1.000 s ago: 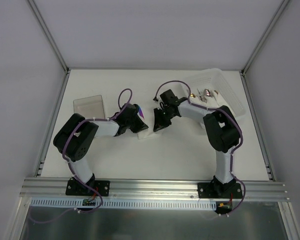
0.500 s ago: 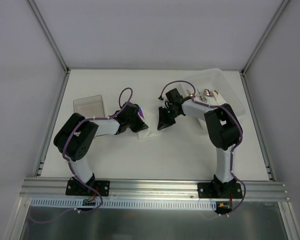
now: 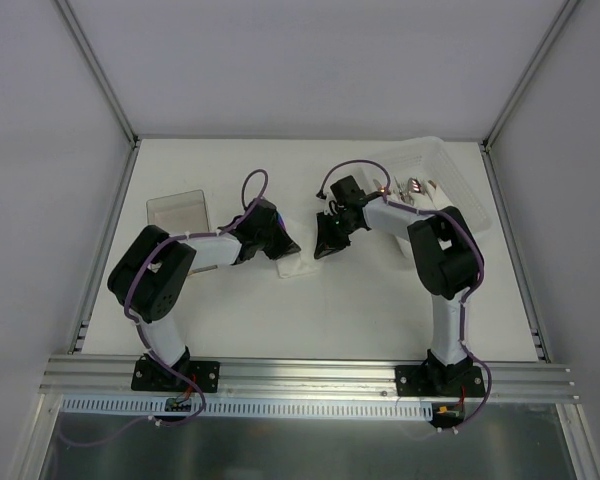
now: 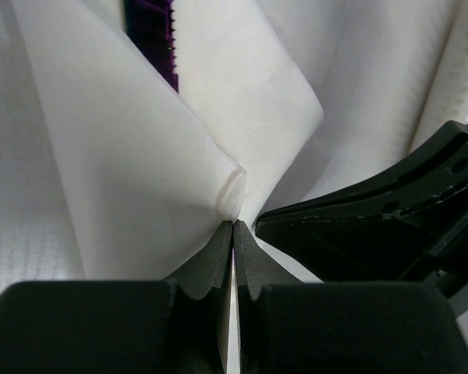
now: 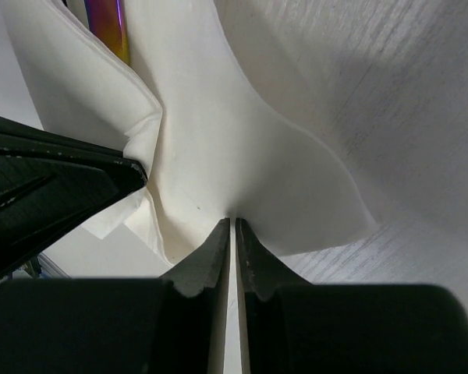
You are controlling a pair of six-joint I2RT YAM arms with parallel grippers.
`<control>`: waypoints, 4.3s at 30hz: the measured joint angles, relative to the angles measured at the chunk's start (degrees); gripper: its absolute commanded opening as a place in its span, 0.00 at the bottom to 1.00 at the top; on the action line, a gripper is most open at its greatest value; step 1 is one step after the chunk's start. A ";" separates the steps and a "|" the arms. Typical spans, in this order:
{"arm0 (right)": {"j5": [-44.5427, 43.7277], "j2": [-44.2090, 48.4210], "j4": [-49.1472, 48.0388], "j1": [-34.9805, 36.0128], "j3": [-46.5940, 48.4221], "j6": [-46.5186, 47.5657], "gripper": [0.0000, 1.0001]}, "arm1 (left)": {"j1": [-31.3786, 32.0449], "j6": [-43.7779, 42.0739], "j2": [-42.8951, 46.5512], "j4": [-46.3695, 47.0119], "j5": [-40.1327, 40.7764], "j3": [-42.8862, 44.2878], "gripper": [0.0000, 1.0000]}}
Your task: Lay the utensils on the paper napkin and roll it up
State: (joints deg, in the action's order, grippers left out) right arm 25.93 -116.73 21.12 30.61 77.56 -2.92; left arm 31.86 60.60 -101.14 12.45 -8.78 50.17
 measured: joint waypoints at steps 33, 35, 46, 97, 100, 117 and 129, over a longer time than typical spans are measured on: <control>-0.02 0.00 0.00 0.00 0.02 0.00 0.09 | 1.95 0.44 -3.61 2.75 -1.22 1.86 0.00; -0.02 0.00 0.00 0.00 0.02 0.00 0.09 | 1.95 0.46 -3.39 2.93 -1.22 1.86 0.00; -0.02 -0.02 0.02 0.00 0.02 0.07 0.09 | 1.95 0.52 -4.04 3.93 -1.31 1.88 0.00; 3.17 4.09 -16.72 2.01 -12.24 -20.44 0.06 | 1.88 4.96 -8.68 7.61 -4.22 3.67 0.20; 3.21 3.39 -14.82 2.01 -10.86 -20.41 0.06 | 1.79 2.54 -5.57 5.97 -3.37 2.43 0.37; 4.00 2.01 -12.28 1.53 -8.96 -20.87 0.06 | -0.79 -4.26 9.99 0.31 0.50 -0.42 0.17; 4.83 1.53 -11.72 1.18 -8.46 -21.07 0.06 | -0.79 -3.02 -2.54 -2.51 0.35 6.19 0.08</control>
State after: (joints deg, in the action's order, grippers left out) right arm 30.76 -115.20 9.41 31.79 69.10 -23.99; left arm 31.07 57.58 -103.68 9.93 -8.43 56.36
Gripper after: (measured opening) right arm 0.054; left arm 0.084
